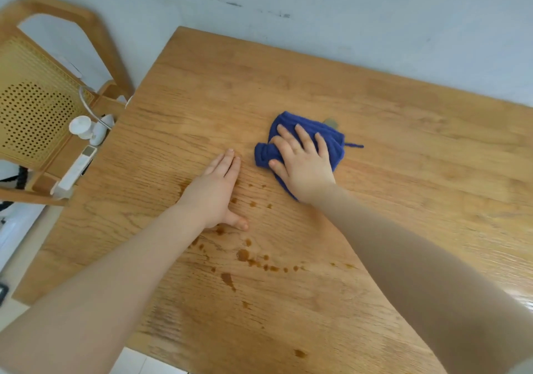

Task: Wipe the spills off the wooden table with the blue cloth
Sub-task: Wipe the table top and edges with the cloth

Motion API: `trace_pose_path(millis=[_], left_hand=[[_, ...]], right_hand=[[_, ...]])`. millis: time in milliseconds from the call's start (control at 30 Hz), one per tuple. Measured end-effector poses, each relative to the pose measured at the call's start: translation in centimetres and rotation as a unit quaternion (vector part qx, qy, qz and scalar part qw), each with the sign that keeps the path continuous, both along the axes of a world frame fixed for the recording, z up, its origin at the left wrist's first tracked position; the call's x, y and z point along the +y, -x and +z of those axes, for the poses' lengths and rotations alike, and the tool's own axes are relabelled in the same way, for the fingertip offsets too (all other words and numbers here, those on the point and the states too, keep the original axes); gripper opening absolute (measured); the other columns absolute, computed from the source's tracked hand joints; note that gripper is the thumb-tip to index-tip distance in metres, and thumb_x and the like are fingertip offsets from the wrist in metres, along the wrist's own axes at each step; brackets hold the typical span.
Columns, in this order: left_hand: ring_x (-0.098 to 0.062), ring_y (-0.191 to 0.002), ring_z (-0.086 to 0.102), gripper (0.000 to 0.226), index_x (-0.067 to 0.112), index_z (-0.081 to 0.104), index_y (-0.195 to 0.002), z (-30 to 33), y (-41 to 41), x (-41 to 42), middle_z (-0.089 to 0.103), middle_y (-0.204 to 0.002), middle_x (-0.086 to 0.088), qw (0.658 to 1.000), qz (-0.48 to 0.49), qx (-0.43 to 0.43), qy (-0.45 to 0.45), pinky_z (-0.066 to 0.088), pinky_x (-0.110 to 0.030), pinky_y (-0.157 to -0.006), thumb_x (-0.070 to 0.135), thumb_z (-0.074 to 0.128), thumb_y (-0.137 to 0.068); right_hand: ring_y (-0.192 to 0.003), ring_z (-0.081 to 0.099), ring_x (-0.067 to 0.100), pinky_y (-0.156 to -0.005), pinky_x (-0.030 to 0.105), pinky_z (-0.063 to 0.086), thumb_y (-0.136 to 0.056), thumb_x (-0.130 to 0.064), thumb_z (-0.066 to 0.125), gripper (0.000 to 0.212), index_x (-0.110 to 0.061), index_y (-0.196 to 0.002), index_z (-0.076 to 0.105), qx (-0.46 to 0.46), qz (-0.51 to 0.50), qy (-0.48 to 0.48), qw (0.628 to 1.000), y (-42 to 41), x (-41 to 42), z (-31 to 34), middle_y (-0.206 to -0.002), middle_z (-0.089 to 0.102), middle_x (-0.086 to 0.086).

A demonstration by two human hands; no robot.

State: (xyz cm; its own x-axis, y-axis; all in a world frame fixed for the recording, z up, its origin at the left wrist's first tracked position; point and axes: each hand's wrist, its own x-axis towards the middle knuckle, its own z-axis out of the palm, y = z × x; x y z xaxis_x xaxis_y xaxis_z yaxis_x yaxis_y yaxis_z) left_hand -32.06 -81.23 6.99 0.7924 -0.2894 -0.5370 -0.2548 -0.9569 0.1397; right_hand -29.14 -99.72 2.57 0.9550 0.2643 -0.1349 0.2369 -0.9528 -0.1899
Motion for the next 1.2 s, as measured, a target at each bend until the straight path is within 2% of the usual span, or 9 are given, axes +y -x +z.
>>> trace_pose_path(millis=[100, 167, 333, 500, 667, 767, 900, 1033, 1200], left_hand=[[-0.017, -0.144, -0.015, 0.134, 0.012, -0.014, -0.147, 0.1, -0.1, 0.0, -0.024, -0.155, -0.003, 1.000, 0.002, -0.003, 0.005, 0.005, -0.033, -0.120, 0.060, 0.074, -0.059], [-0.017, -0.144, -0.015, 0.134, 0.012, -0.014, -0.147, 0.1, -0.2, -0.1, -0.023, -0.155, -0.003, 1.000, 0.004, -0.005, 0.003, 0.007, -0.034, -0.120, 0.060, 0.074, -0.059], [-0.015, -0.144, -0.015, 0.136, 0.013, -0.013, -0.147, -0.4, -0.2, 0.3, -0.023, -0.155, 0.000, 1.000, 0.009, -0.007, 0.013, 0.009, -0.037, -0.120, 0.060, 0.075, -0.056], [-0.014, -0.144, -0.014, 0.136, 0.015, -0.012, -0.148, -0.7, -0.2, 0.4, -0.023, -0.155, 0.001, 1.000, 0.014, -0.013, 0.024, 0.005, -0.033, -0.120, 0.062, 0.075, -0.054], [-0.017, -0.144, -0.015, 0.135, 0.016, -0.014, -0.148, -0.7, 0.0, 0.5, -0.023, -0.155, 0.000, 0.999, 0.007, -0.016, 0.034, 0.003, -0.031, -0.117, 0.064, 0.073, -0.057], [-0.016, -0.144, -0.012, 0.130, 0.018, -0.012, -0.149, -0.4, -0.4, 0.9, -0.021, -0.156, 0.002, 0.998, -0.001, -0.004, 0.055, 0.006, -0.031, -0.117, 0.062, 0.073, -0.060], [-0.016, -0.145, -0.008, 0.124, 0.019, -0.009, -0.149, 0.5, -1.6, 2.7, -0.019, -0.156, 0.007, 0.994, 0.023, 0.024, 0.103, 0.005, -0.030, -0.116, 0.057, 0.073, -0.065], [-0.015, -0.144, -0.012, 0.122, 0.017, -0.009, -0.149, 1.0, -2.6, 5.6, -0.018, -0.156, 0.005, 0.997, 0.005, -0.017, 0.069, 0.001, -0.031, -0.116, 0.060, 0.070, -0.065], [-0.017, -0.143, -0.019, 0.122, 0.028, -0.012, -0.148, 1.8, -4.3, 9.4, -0.024, -0.155, 0.002, 1.000, -0.005, 0.015, 0.002, 0.001, -0.040, -0.116, 0.061, 0.070, -0.064]], right_hand=[[-0.145, 0.005, 0.022, -0.114, 0.048, -0.001, -0.084, -0.057, 0.003, 0.071, -0.025, -0.143, 0.028, 0.004, 0.076, 0.005, 0.997, 3.0, 0.1, 0.3, -0.157, 0.014, -0.008], [-0.145, 0.006, 0.022, -0.114, 0.048, -0.001, -0.082, -0.057, 0.000, 0.074, -0.025, -0.143, 0.029, 0.007, 0.100, 0.004, 0.995, 2.5, -0.2, 0.5, -0.156, 0.015, -0.008], [-0.145, 0.002, 0.019, -0.114, 0.047, -0.002, -0.096, -0.050, 0.024, 0.052, -0.028, -0.144, 0.025, 0.006, 0.056, -0.013, 0.998, -2.7, 0.6, 0.2, -0.157, 0.011, -0.010], [-0.145, -0.001, 0.022, -0.114, 0.049, -0.004, -0.098, -0.047, 0.023, 0.051, -0.026, -0.145, 0.022, 0.011, -0.006, -0.030, 0.999, -3.9, 2.3, -0.1, -0.157, 0.010, -0.008], [-0.145, -0.002, 0.021, -0.114, 0.047, -0.006, -0.097, -0.048, 0.023, 0.053, -0.025, -0.145, 0.022, 0.011, 0.033, -0.025, 0.999, 1.4, 3.1, 0.2, -0.157, 0.008, -0.009], [-0.145, 0.001, 0.021, -0.114, 0.048, -0.003, -0.092, -0.054, 0.012, 0.061, -0.024, -0.144, 0.024, -0.004, 0.036, -0.004, 0.999, 2.3, 3.4, 0.2, -0.157, 0.010, -0.008], [-0.145, 0.003, 0.019, -0.114, 0.047, 0.000, -0.096, -0.050, 0.026, 0.054, -0.026, -0.144, 0.025, -0.006, 0.015, -0.006, 1.000, -1.9, 3.7, -0.2, -0.157, 0.011, -0.010], [-0.145, -0.001, 0.022, -0.115, 0.049, -0.002, -0.096, -0.050, 0.025, 0.054, -0.026, -0.145, 0.021, 0.009, -0.076, -0.020, 0.997, -5.1, 5.8, -0.4, -0.157, 0.009, -0.009], [-0.145, 0.001, 0.018, -0.114, 0.045, -0.005, -0.095, -0.051, 0.027, 0.053, -0.028, -0.143, 0.027, 0.005, 0.019, -0.033, 0.999, -0.9, 5.9, 0.2, -0.156, 0.012, -0.011]])
